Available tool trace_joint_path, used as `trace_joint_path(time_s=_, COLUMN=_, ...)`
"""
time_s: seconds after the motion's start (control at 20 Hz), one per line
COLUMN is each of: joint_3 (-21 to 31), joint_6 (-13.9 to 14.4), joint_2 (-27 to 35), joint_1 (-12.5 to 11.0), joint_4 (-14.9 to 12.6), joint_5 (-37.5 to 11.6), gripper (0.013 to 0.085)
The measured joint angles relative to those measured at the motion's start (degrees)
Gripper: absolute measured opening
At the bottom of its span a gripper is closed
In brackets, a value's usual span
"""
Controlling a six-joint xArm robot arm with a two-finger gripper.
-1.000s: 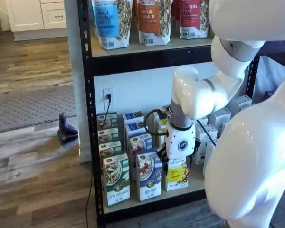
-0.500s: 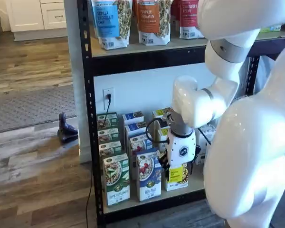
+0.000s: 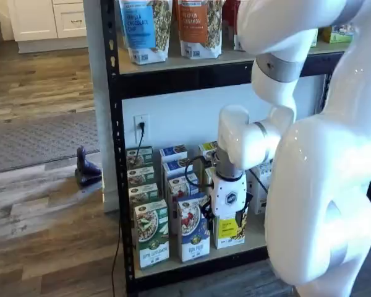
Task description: Pick up the blue and white box that is on the bottom shelf, the second box from the left
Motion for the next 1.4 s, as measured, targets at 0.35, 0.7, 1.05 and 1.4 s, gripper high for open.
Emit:
trace_joint_path(time_s=0.35, joint_3=-5.2, joint_6=1.3, joint_2=6.6, joint_1=-0.3, joint_4=-1.6, joint_5=-1.5, gripper=0.085)
trace_joint_path(time_s=0.7, joint_3=-11.5, joint_6=1.6, joint_2=11.4, joint_1=0.8, joint_4=-0.9, joint_5=-0.1, gripper=0.085)
trace_joint_path(time_s=1.05, joint_3=-20.0, joint_6=0.3, joint_2=18.9, joint_1=0.1, joint_4=-0.2, joint_5=1.3, gripper=0.085)
trace_joint_path(time_s=1.4, joint_3=-27.7, joint_6=0.5, joint_2=25.4, joint_1=-1.7, joint_4=-2.3, joint_5=2.4, gripper=0.085)
